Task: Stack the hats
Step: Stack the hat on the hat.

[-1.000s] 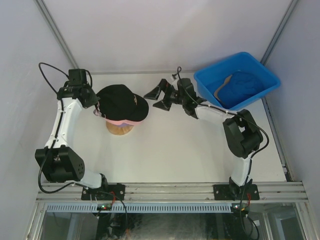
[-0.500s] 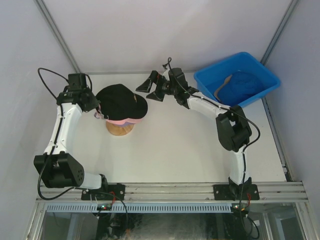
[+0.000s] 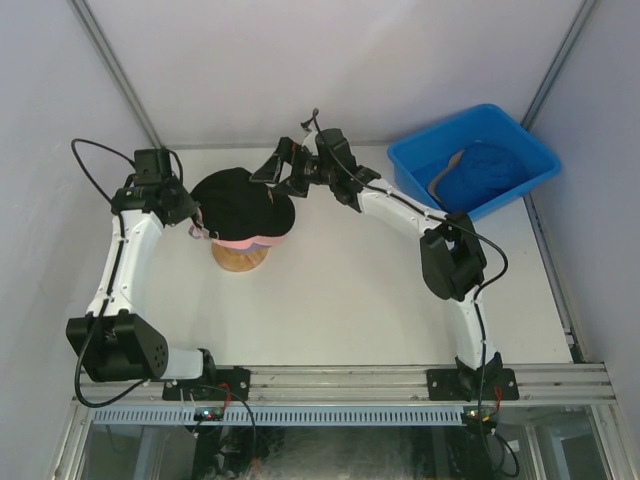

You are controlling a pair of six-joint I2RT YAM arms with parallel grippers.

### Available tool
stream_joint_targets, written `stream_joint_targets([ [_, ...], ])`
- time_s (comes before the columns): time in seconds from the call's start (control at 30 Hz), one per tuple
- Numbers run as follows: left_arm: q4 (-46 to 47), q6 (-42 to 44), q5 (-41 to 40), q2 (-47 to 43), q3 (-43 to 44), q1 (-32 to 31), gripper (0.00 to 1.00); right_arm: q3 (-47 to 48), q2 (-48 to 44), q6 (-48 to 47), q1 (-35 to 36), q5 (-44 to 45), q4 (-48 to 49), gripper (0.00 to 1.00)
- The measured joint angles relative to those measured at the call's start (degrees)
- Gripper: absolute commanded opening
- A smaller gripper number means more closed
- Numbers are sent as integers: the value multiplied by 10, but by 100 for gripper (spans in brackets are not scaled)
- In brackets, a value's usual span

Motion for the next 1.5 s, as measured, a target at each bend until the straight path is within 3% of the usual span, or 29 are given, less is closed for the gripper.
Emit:
stream_joint_targets([
  [0.33,8,-5,0,-2,-8,-1,0,-17,30,-14,15,6,-37,93],
  [1.1,24,-4,-7,-7,-17,-2,1,-141,18,45,27,12,86,92],
  [1.5,24,-7,-16,-17,-16,-2,13,-207,-31,42,26,24,80,93],
])
